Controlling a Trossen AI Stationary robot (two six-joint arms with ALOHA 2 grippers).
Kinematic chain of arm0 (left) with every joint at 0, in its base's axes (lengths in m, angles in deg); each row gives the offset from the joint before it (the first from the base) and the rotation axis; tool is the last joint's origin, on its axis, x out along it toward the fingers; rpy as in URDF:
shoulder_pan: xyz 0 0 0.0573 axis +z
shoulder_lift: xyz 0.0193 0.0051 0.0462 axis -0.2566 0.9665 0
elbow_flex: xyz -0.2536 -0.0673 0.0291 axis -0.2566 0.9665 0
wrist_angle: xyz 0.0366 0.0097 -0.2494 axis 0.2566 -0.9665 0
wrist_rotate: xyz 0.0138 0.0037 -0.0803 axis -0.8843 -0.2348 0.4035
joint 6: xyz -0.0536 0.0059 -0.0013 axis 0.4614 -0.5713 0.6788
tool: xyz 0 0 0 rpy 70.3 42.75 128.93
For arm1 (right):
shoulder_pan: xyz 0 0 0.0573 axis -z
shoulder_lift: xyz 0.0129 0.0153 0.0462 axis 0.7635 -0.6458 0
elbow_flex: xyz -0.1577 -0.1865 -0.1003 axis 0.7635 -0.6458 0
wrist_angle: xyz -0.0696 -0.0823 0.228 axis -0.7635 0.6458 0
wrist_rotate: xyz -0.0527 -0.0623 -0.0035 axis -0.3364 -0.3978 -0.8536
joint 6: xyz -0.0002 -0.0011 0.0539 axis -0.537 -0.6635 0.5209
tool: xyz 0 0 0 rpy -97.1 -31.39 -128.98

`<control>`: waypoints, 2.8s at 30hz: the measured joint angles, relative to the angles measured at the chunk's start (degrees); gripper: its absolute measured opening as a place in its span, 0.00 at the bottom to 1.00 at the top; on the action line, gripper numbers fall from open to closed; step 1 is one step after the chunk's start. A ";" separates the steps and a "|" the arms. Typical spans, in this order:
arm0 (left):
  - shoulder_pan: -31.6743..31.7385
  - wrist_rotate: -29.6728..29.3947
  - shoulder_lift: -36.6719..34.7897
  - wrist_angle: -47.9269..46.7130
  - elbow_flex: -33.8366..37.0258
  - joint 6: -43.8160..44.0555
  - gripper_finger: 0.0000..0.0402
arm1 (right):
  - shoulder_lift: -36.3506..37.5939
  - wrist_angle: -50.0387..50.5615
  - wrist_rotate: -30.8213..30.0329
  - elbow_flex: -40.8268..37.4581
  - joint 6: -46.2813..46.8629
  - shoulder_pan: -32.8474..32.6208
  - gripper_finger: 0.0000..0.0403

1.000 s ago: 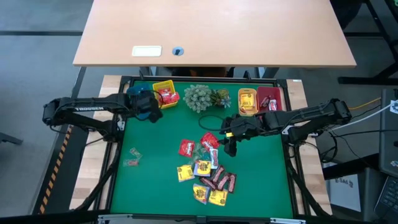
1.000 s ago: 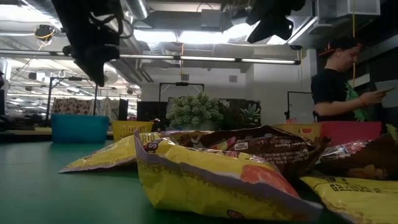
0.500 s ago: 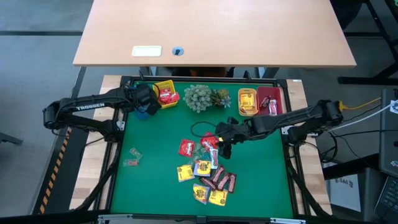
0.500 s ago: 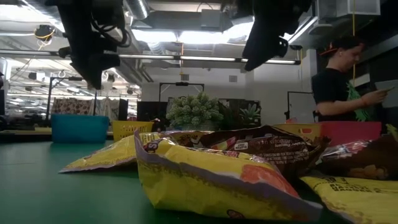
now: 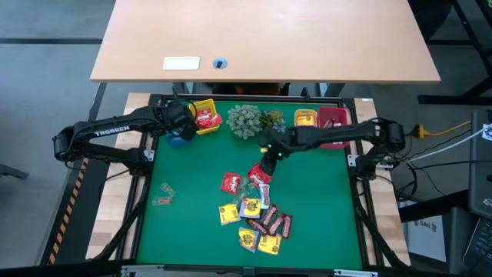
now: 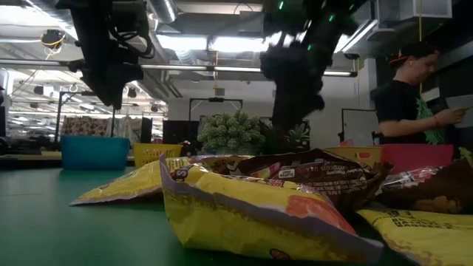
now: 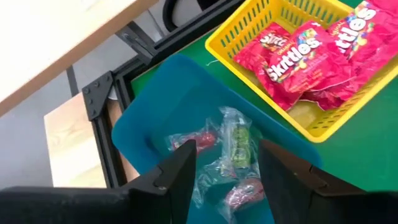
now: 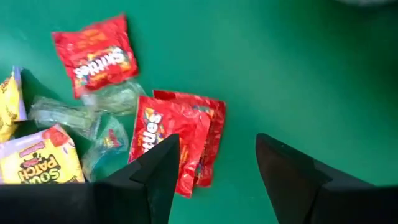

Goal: Sort candy
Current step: Put the red candy into the yellow bin

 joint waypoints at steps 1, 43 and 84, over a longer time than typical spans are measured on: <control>0.00 0.50 0.00 0.10 0.00 0.02 0.39 | -1.01 -0.06 2.06 0.00 -0.01 0.95 0.52; -0.07 1.17 0.00 2.65 0.00 0.02 0.39 | -13.44 -10.01 20.00 0.00 -1.55 3.48 0.52; -2.14 4.39 0.02 6.33 0.00 -0.07 0.39 | -15.75 -12.46 31.09 -0.07 -2.31 1.61 0.00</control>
